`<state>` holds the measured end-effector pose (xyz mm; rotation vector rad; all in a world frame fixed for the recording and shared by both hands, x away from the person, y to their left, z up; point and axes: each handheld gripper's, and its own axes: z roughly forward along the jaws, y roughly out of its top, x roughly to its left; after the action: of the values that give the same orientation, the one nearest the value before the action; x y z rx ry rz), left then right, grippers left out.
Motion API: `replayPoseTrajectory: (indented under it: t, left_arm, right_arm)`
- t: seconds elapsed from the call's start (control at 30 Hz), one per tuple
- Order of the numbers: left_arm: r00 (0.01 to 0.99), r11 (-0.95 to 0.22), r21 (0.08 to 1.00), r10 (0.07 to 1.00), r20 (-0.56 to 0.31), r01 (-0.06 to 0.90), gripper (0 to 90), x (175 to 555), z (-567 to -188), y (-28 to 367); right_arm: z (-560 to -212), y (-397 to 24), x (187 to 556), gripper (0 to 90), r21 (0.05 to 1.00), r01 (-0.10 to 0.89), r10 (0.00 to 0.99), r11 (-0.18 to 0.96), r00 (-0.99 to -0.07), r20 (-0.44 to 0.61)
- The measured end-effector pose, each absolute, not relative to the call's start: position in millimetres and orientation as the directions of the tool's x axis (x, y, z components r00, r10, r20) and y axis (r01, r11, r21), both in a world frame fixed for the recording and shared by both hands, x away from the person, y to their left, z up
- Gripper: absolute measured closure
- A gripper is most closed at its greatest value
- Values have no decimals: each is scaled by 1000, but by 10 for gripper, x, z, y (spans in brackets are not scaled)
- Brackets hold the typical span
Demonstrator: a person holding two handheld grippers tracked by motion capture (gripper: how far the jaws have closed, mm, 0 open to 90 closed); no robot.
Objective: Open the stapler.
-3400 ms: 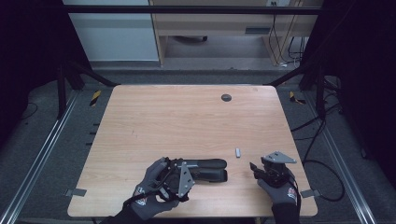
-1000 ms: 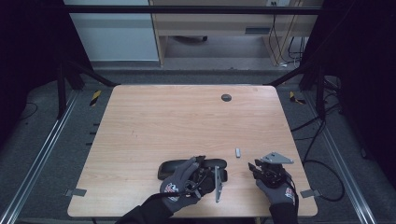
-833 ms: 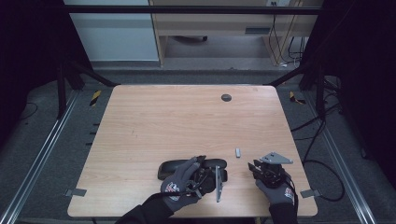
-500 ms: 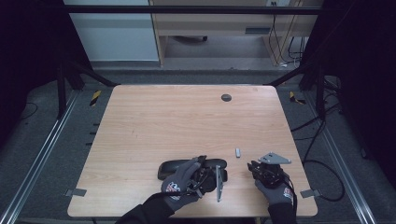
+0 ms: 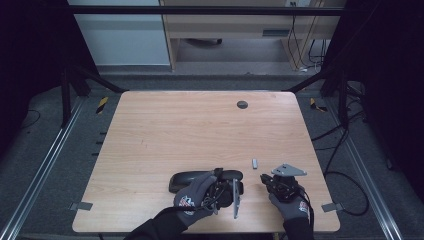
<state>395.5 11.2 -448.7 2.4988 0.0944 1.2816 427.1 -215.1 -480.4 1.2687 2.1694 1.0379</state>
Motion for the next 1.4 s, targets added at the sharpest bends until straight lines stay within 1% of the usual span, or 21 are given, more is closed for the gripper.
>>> replayPoseTrajectory:
  t: [0.1, 0.13, 0.2, 0.43, 0.47, 0.7, 0.8, 1.07, 1.23, 1.4]
  left_arm:
    - [594, -944, 317, 204, 778, -91, 532, 3955, -4489, 109]
    - [593, -944, 317, 204, 779, -91, 539, 3954, -4490, 108]
    - [589, -945, 315, 203, 782, -92, 542, 3951, -4494, 105]
    - [578, -947, 306, 196, 792, -98, 552, 3942, -4507, 96]
    - [577, -948, 303, 195, 794, -98, 553, 3940, -4507, 95]
    - [576, -949, 301, 194, 794, -95, 556, 3937, -4507, 94]
    - [575, -946, 310, 200, 793, -98, 557, 3937, -4514, 93]
    - [568, -951, 294, 187, 801, -100, 560, 3932, -4514, 91]
    - [565, -951, 291, 186, 804, -101, 562, 3929, -4519, 88]
    - [560, -952, 288, 184, 808, -102, 563, 3925, -4524, 85]
  right_arm:
    - [-4800, -2133, 4269, 865, 776, 553, 864, 305, -503, 19]
    - [-4792, -2113, 4260, 868, 774, 564, 867, 288, -497, 40]
    - [-4794, -2104, 4259, 871, 778, 553, 863, 298, -504, 29]
    - [-4790, -2035, 4250, 878, 786, 544, 848, 294, -528, 49]
    - [-4797, -2032, 4257, 878, 789, 534, 844, 306, -536, 36]
    - [-4804, -1946, 4257, 892, 787, 541, 828, 295, -556, 72]
    - [-4817, -1909, 4256, 896, 785, 543, 822, 298, -564, 78]
    - [-4845, -1809, 4256, 900, 778, 547, 800, 310, -592, 98]
    - [-4868, -1744, 4264, 900, 785, 534, 782, 315, -614, 104]
    - [-4878, -1686, 4250, 900, 782, 544, 779, 305, -614, 123]
